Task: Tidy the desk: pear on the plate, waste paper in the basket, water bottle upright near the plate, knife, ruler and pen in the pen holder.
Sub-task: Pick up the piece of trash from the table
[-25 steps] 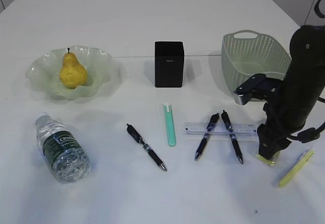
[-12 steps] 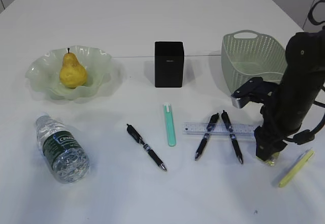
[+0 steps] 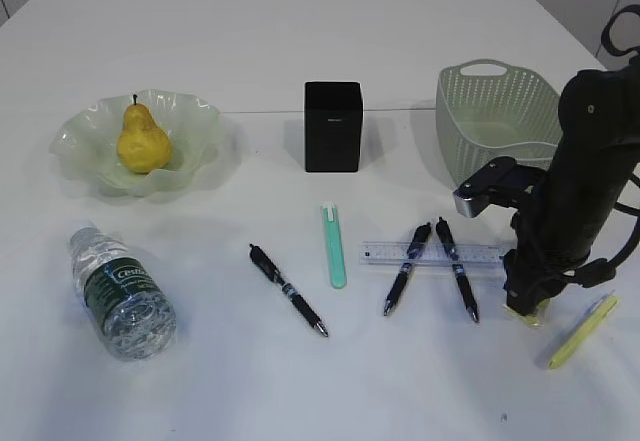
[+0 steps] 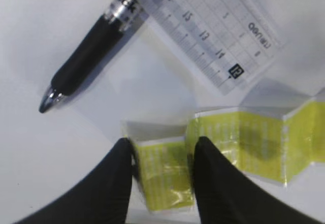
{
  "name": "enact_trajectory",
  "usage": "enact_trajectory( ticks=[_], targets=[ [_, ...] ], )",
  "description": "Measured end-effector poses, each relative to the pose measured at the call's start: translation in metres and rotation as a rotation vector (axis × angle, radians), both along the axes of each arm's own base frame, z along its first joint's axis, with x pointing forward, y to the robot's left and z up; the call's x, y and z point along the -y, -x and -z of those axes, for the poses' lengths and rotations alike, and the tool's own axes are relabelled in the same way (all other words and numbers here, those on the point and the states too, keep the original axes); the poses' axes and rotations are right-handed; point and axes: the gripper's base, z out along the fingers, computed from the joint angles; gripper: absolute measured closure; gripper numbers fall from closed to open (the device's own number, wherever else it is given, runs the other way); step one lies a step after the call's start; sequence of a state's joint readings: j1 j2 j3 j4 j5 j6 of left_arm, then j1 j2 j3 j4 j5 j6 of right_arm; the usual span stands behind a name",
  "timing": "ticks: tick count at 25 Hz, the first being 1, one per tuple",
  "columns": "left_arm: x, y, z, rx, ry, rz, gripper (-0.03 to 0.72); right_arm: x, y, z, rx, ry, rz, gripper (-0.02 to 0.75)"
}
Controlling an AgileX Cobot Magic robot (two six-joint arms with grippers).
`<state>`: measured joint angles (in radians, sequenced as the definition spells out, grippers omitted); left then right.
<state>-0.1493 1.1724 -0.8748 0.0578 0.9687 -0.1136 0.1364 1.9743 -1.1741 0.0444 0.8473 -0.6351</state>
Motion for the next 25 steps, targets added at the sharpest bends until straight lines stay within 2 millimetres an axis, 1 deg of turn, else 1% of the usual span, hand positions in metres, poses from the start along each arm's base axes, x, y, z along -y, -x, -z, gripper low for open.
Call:
enact_trajectory(
  ticks=[6, 12, 16, 18, 20, 22, 25],
  targets=[
    [0.0, -0.001, 0.0, 0.007, -0.004, 0.001, 0.106, 0.0, 0.0, 0.0, 0.0, 0.0, 0.0, 0.567],
    [0.0, -0.001, 0.0, 0.007, -0.006, 0.002, 0.106, 0.0, 0.001, 0.0, -0.006, 0.001, 0.0, 0.67],
    [0.0, -0.001, 0.0, 0.007, -0.006, 0.002, 0.106, -0.001, 0.004, -0.001, -0.041, -0.008, 0.007, 0.734],
    [0.0, -0.001, 0.0, 0.007, -0.006, 0.002, 0.106, -0.001, 0.007, -0.006, -0.055, -0.01, 0.008, 0.745],
    [0.0, -0.001, 0.0, 0.007, -0.006, 0.002, 0.106, 0.0, 0.009, -0.017, -0.049, -0.013, 0.007, 0.748],
    [0.0, -0.001, 0.0, 0.007, -0.006, 0.002, 0.106, 0.0, 0.012, -0.029, -0.025, -0.017, 0.009, 0.749],
    [0.0, -0.001, 0.0, 0.007, -0.006, 0.002, 0.106, 0.0, 0.014, -0.054, 0.035, -0.026, 0.007, 0.75]
  ],
)
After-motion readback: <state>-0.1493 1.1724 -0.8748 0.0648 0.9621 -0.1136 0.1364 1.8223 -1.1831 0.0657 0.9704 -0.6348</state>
